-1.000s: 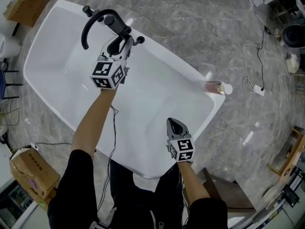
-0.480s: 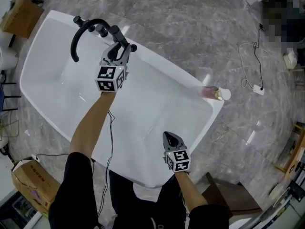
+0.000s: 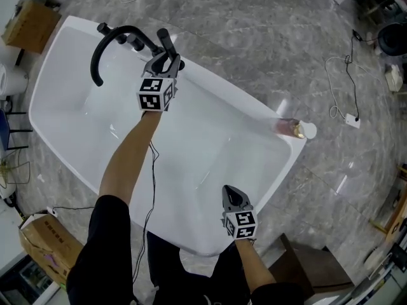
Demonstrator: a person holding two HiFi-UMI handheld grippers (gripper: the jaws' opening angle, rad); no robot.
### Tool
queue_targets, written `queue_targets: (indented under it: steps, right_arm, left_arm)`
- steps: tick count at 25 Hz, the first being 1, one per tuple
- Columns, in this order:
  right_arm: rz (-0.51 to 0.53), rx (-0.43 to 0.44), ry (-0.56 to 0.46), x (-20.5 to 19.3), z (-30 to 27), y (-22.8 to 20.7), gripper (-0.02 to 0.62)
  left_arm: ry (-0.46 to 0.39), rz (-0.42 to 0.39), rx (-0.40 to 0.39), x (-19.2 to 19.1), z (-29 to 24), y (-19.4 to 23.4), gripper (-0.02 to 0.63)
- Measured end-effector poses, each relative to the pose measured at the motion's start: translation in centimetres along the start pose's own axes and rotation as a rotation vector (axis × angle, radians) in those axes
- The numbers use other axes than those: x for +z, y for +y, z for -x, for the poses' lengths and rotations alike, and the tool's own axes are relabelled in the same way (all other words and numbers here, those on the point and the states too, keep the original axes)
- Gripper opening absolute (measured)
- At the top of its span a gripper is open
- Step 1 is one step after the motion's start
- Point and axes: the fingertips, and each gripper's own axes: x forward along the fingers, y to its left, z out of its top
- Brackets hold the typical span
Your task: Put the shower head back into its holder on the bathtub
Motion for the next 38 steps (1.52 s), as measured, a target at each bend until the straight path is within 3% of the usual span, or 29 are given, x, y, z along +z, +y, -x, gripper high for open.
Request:
queue_targets:
  steps: [6,16,23,33,35,38]
  right_arm:
    - [-0.023,0.008,0.008,-1.3,-0.3,-0.7,0.006]
    - [-0.052,0.017,0.022,-2.1,-0.5,-0.5,0.006]
    - [-0.027,0.022,0.02,-2.2,-0.6,0.0,0.006]
    - [-0.021,0.006,-0.032,-0.4,0.8,-0.2,0.006]
    - [0.004,0.015,-0.025,-0.2,1.1,-0.1,0.006]
    - [0.004,-0.004,-0.025,0.0,1.8,-0.2,0.005]
  left_arm:
    - [0.018,0.057,0.021,-2.6,-1.2,0.8,0.133]
    - [0.067,0.066,0.01,-6.1,-2.3,1.2,0.135]
    - [0.094,0.061,-0.023,-6.5,-1.6,0.5,0.138]
    - [0.122,0.034,-0.085,-6.6,5.2,-2.6,0.137]
    - [0.112,0.081,-0.078,-5.9,7.8,-3.2,0.133]
    - [0.115,0.149,-0.049,-6.2,13.0,-4.7,0.07]
